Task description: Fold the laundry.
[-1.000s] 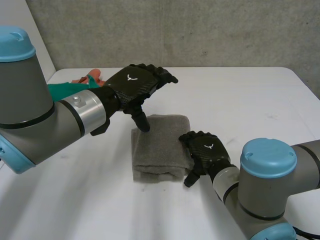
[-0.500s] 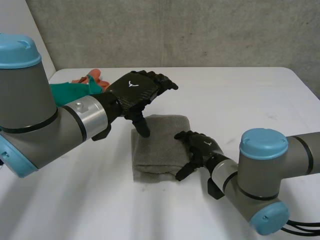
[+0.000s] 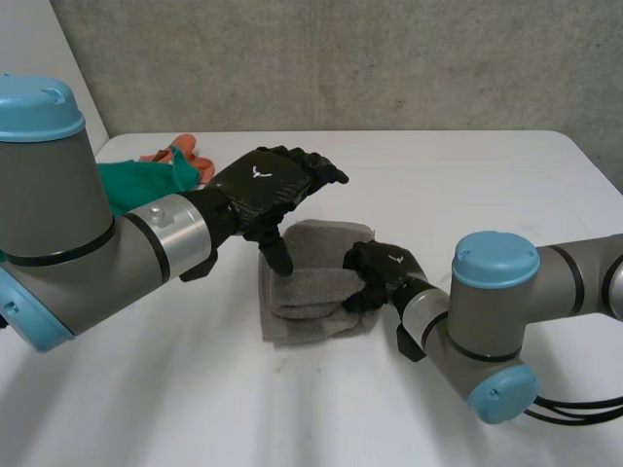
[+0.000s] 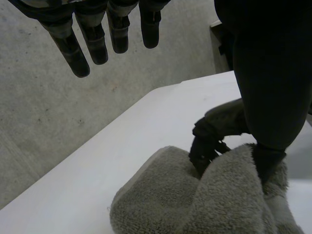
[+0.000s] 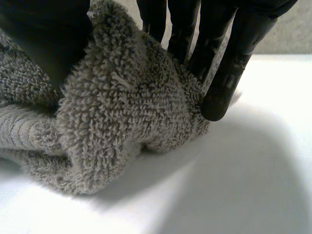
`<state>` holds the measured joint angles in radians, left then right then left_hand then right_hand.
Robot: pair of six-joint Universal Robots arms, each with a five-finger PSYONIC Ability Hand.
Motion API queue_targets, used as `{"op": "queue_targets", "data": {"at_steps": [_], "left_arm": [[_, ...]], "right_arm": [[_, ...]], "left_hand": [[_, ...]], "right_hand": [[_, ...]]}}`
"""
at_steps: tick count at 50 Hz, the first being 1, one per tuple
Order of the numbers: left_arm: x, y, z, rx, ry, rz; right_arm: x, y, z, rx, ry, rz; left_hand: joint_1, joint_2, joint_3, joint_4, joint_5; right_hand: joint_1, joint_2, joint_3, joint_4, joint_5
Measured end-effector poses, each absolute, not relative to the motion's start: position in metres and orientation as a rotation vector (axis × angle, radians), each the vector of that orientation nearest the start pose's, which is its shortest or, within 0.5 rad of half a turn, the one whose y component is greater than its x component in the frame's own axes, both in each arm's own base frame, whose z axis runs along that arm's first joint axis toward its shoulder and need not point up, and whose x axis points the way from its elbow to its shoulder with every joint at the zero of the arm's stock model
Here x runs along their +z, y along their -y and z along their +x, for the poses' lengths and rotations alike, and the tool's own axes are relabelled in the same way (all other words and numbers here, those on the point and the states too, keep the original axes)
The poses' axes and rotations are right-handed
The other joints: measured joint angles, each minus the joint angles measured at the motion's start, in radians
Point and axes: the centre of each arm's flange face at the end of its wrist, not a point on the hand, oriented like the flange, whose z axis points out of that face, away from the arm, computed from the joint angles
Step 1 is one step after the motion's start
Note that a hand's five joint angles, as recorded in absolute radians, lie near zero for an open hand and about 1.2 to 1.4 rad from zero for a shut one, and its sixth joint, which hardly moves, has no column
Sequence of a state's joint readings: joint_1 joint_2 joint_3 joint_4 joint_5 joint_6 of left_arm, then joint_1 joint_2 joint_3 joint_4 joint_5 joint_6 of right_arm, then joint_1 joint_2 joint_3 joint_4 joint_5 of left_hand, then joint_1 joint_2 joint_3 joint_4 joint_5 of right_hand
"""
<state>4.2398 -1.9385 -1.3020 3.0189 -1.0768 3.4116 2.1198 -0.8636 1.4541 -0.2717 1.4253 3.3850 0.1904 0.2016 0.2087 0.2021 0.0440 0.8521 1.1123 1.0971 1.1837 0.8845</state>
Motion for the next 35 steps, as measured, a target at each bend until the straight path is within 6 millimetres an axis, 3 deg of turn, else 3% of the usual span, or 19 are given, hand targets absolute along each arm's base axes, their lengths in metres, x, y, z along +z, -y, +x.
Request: {"op": "queue_targets", "data": {"at_steps": [7, 15, 16, 20, 25, 26, 29, 30, 35], "left_arm": [[0.258, 0.240, -0.319, 1.588, 1.768, -1.135], [0.266, 0.239, -0.320, 1.611, 1.746, -1.131], [0.268, 0.239, -0.320, 1.619, 1.739, -1.129], [0.273, 0.239, -0.321, 1.635, 1.726, -1.127], [0.276, 0.239, -0.321, 1.646, 1.719, -1.125], [0.276, 0.239, -0.321, 1.646, 1.720, -1.125], [0.275, 0.239, -0.321, 1.644, 1.722, -1.124], [0.274, 0.239, -0.321, 1.641, 1.726, -1.125], [0.272, 0.239, -0.321, 1.635, 1.732, -1.127]], "right_arm": [[0.116, 0.277, 0.333, -1.473, -2.102, -0.527], [0.128, 0.331, 0.317, -1.612, -2.121, -0.529], [0.129, 0.348, 0.309, -1.643, -2.137, -0.513], [0.132, 0.377, 0.291, -1.700, -2.168, -0.482], [0.135, 0.430, 0.252, -1.806, -2.221, -0.426], [0.134, 0.447, 0.236, -1.842, -2.240, -0.404], [0.134, 0.464, 0.218, -1.872, -2.266, -0.380], [0.132, 0.478, 0.199, -1.893, -2.294, -0.355], [0.128, 0.508, 0.152, -1.910, -2.357, -0.300]], "left_hand": [[0.000, 0.000, 0.000, 0.000, 0.000], [0.000, 0.000, 0.000, 0.000, 0.000], [0.000, 0.000, 0.000, 0.000, 0.000], [0.000, 0.000, 0.000, 0.000, 0.000], [0.000, 0.000, 0.000, 0.000, 0.000], [0.000, 0.000, 0.000, 0.000, 0.000], [0.000, 0.000, 0.000, 0.000, 0.000], [0.000, 0.000, 0.000, 0.000, 0.000], [0.000, 0.000, 0.000, 0.000, 0.000]], "right_hand": [[0.000, 0.006, 0.007, 0.002, 0.000], [0.013, 0.015, 0.007, 0.002, 0.000], [0.013, 0.015, 0.007, 0.002, 0.000], [0.013, 0.015, 0.007, 0.002, 0.000], [0.013, 0.020, 0.015, 0.002, 0.000], [0.013, 0.021, 0.018, 0.002, 0.000], [0.013, 0.021, 0.019, 0.002, 0.000], [0.013, 0.021, 0.019, 0.002, 0.000], [0.013, 0.023, 0.025, 0.002, 0.000]]}}
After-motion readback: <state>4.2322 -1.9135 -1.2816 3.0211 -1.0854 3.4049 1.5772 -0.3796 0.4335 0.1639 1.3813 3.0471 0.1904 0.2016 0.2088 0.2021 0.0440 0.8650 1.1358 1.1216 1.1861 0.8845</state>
